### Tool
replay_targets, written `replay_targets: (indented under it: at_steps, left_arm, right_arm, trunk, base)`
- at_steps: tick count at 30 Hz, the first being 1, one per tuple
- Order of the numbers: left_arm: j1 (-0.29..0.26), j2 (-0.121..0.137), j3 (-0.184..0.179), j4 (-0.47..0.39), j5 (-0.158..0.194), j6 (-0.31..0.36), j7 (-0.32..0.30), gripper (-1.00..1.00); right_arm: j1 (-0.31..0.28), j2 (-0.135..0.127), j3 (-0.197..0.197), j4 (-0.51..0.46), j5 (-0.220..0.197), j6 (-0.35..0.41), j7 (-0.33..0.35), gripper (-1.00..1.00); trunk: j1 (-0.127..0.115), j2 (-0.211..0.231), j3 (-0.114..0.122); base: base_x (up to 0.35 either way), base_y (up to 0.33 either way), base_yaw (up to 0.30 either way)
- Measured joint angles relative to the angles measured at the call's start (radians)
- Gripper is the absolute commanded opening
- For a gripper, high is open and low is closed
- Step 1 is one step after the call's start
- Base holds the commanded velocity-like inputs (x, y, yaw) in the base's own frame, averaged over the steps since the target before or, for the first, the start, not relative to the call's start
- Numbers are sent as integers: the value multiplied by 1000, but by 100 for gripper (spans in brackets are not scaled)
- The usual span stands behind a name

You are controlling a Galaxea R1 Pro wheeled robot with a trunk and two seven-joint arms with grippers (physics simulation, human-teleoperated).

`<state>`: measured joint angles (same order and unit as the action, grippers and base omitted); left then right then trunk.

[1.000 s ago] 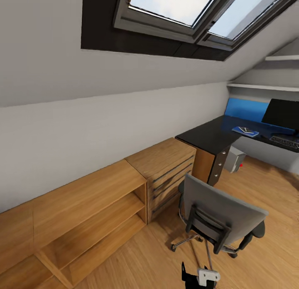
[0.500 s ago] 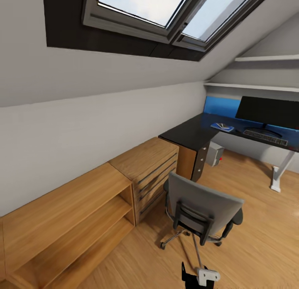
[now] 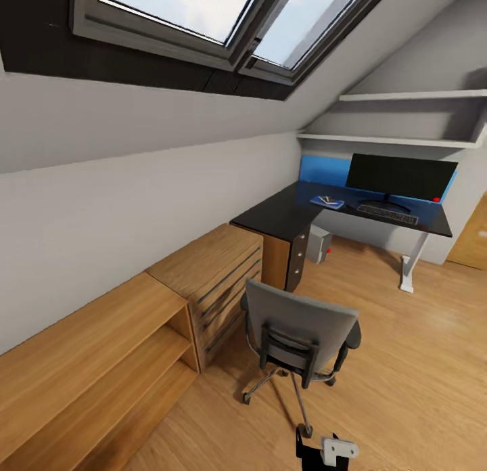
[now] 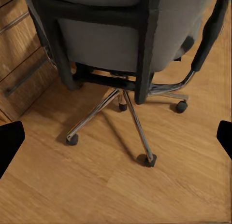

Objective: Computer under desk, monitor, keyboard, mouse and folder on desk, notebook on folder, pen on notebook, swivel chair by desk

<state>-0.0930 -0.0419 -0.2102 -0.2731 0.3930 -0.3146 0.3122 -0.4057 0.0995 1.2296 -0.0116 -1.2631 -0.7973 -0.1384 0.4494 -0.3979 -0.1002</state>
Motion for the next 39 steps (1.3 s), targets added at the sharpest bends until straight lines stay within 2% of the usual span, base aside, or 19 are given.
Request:
replay_targets:
  at_steps: [11,29,39]
  left_arm:
    - [0,0,-1,3,0,0,0,100]
    - [0,0,-1,3,0,0,0,100]
    - [0,0,-1,2,0,-1,1,100]
  right_arm:
    - [0,1,0,0,-1,1,-2,100]
    - [0,3,-4,-2,-5,3,-6,100]
    - [0,3,-4,-2,-5,3,-5,100]
  trunk:
    - [0,0,-3]
    - [0,0,-21]
    - [0,0,-32]
  base:
    - [0,0,-283]
    - [0,2,-243]
    - [0,177,-239]
